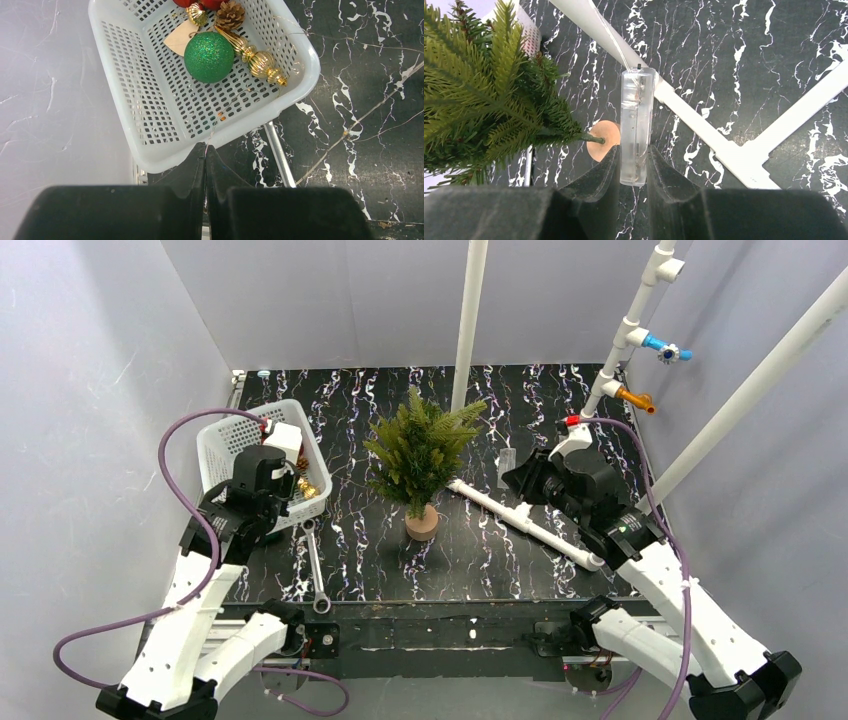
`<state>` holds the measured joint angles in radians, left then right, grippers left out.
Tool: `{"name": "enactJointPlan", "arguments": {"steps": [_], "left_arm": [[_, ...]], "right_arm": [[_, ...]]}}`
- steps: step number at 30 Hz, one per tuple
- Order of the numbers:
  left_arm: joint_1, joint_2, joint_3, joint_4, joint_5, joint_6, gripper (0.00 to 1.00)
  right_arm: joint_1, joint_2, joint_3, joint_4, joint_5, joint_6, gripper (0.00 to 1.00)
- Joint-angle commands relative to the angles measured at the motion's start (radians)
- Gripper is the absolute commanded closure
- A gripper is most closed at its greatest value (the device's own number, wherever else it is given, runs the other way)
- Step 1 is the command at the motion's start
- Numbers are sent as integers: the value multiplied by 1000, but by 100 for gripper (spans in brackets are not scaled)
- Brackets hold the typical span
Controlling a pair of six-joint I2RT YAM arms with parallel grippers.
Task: Decorate the small christmas tree
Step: Wrap the decoration item around the Christmas tree.
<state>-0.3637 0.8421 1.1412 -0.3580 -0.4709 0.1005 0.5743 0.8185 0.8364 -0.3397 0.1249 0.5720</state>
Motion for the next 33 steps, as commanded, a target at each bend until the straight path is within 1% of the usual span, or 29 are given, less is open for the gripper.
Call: {"name": "enactJointPlan", "arguments": {"steps": [1, 7, 10, 14, 18, 21, 29, 33], "left_arm": [[-3, -8, 7, -52, -24, 8, 100], [-4, -6, 4, -52, -19, 0, 100], [-3, -10, -1, -51, -20, -2, 100], [-3, -14, -1, -56, -17, -4, 100], [-3, -17, 3, -59, -18, -1, 100], [-3, -18, 3, -59, -19, 1, 100], [-3, -18, 2, -57, -17, 2, 100], [-3, -14, 6, -58, -13, 5, 100]], "right_arm": [[-21, -43, 22, 36, -73, 4, 99], [-21, -147, -36, -23, -112, 18, 99], [-20, -168, -49, -57, -115, 18, 99], [-21, -182, -76, -60, -85, 29, 99], [-21, -174, -98, -52, -40, 57, 99], [-21, -149, -106, -26, -44, 65, 99], [-21, -61, -56, -3, -58, 35, 99], [-31, -25, -25, 2, -39, 11, 99]]}}
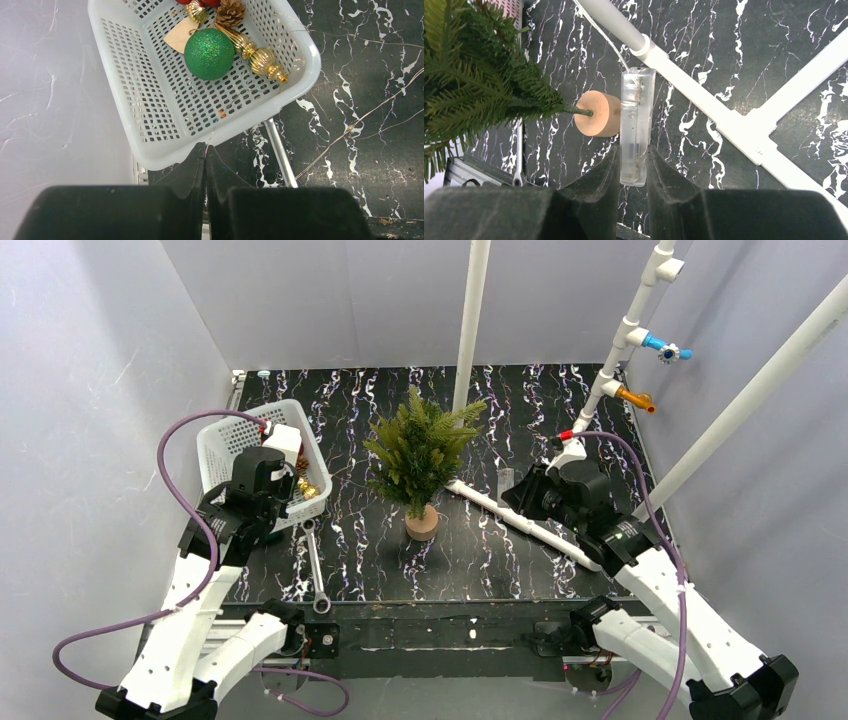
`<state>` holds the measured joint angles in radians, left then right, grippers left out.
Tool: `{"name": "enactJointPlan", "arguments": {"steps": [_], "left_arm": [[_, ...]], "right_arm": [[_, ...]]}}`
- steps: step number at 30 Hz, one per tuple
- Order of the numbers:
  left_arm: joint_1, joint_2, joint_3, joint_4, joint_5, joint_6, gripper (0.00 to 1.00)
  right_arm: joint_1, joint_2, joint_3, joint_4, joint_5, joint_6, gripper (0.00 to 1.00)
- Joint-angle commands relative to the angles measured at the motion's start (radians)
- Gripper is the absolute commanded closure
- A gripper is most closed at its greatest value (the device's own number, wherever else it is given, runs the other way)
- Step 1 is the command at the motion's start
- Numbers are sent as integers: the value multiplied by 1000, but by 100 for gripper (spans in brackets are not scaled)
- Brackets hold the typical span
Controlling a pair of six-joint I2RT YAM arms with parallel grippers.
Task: Decorate the small christmas tree
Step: Wrap the decoration item around the Christmas tree.
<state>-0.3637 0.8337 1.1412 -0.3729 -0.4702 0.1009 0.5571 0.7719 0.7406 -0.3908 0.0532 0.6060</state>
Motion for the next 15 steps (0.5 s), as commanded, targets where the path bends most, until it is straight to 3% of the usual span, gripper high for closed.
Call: {"name": "enactJointPlan", "arguments": {"steps": [1, 15], "left_arm": [[-4, -4, 6, -42, -13, 5, 100], [-3, -2, 9, -46, -8, 9, 100]], "right_arm": [[-21, 35, 82, 56, 28, -31, 99], [-160, 153, 207, 60, -86, -97, 99]]}}
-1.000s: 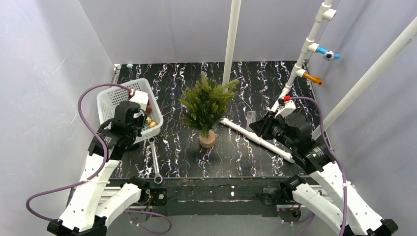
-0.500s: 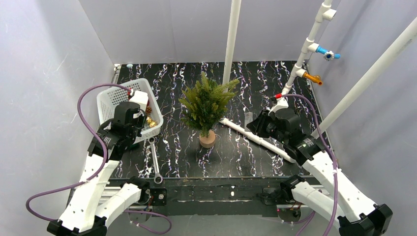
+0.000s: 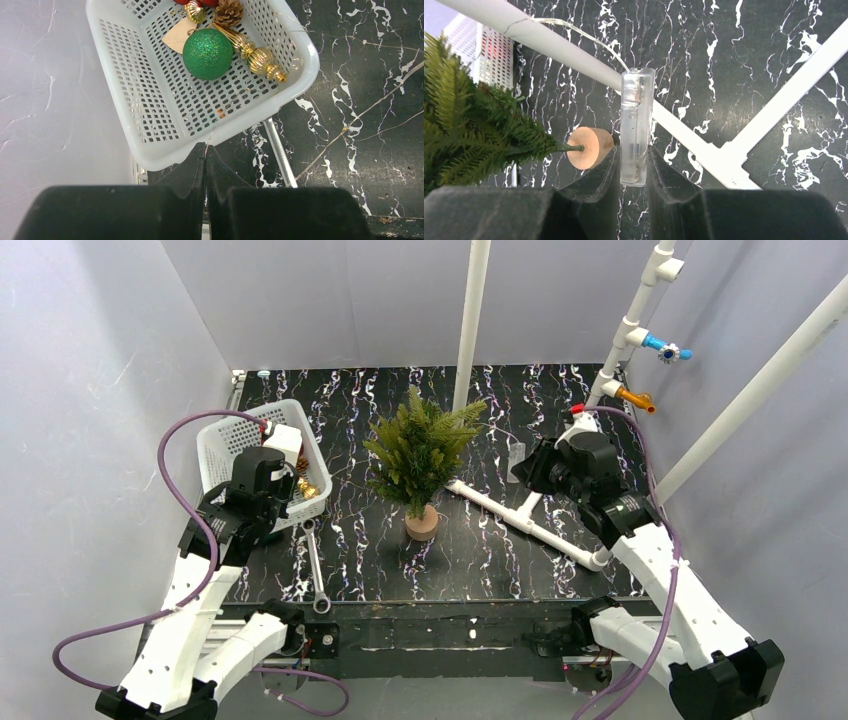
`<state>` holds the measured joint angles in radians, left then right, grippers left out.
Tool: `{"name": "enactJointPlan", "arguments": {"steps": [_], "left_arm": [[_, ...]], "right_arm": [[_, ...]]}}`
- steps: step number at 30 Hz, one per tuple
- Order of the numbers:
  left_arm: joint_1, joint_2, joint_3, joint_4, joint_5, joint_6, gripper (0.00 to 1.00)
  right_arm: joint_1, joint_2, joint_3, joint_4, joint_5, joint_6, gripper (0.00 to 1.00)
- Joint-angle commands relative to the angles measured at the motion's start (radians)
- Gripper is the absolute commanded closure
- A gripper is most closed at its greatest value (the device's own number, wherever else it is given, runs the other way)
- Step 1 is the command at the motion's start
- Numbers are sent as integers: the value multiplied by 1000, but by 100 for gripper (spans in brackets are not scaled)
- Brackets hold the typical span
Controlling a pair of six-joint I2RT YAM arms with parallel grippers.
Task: Decorate the small christmas tree
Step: Wrap the decoration item around the Christmas tree.
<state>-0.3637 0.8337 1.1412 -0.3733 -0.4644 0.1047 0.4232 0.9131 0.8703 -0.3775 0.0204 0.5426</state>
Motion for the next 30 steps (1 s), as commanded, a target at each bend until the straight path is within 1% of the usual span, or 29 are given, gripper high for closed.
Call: {"name": "enactJointPlan", "arguments": {"steps": [1, 5, 11, 16, 23, 30], "left_arm": [[-4, -2, 9, -45, -14, 4, 100], [-3, 0, 6, -45, -15, 4, 100], [-4, 4, 2, -43, -18, 6, 100], [-3, 9, 0, -39, -17, 4, 100], [-3, 10, 3, -40, -11, 3, 100], [-3, 8, 6, -45, -11, 3, 100]], "right_arm": [[-26, 14, 83, 40, -64, -36, 99], [-26, -16, 72, 24, -117, -34, 99], [-26, -103, 36, -36, -200, -22, 99], [-25, -160, 12, -90, -230, -15, 99], [-26, -179, -30, -81, -191, -8, 99], [-26, -107, -11, -22, -160, -5, 99]]}}
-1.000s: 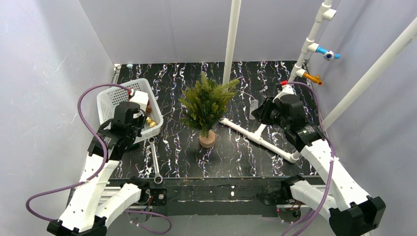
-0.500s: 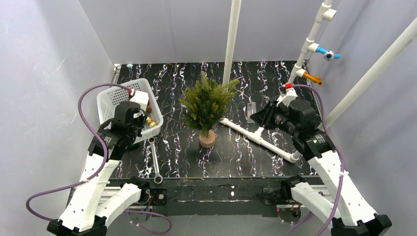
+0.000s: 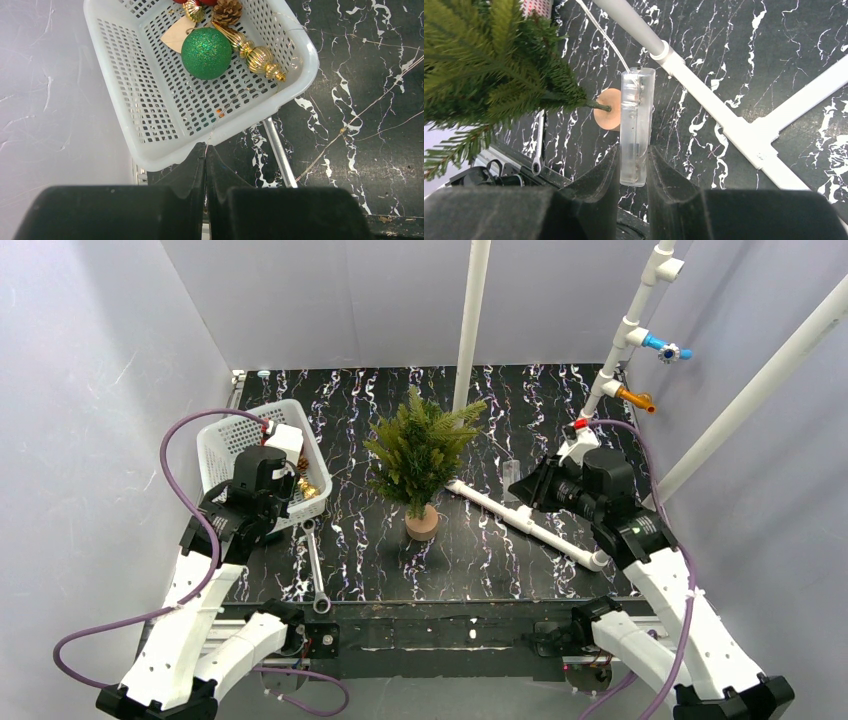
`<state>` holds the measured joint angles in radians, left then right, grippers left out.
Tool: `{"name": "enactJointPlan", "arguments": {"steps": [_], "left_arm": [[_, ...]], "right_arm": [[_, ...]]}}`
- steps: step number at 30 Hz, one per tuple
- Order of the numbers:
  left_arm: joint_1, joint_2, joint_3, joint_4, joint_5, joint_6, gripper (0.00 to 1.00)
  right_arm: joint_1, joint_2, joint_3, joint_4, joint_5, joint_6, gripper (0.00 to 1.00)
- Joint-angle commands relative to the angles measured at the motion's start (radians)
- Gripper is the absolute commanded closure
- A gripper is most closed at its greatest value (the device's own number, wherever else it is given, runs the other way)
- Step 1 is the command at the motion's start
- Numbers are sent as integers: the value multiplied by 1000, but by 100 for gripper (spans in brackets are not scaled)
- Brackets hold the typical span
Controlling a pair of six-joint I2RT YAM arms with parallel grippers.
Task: Decorate the small christmas tree
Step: Wrap the decoration item around the Christmas tree.
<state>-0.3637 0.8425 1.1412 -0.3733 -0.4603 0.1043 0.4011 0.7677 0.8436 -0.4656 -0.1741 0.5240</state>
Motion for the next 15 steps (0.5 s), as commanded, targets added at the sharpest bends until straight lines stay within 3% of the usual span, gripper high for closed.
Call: {"name": "enactJointPlan", "arguments": {"steps": [1, 15], "left_arm": [[-3, -3, 6, -46, -15, 4, 100], [-3, -7, 2, -47, -10, 6, 100]], "right_arm": [[-4, 51, 19, 74, 32, 13, 99], [-4, 146, 47, 116, 35, 25, 99]]}}
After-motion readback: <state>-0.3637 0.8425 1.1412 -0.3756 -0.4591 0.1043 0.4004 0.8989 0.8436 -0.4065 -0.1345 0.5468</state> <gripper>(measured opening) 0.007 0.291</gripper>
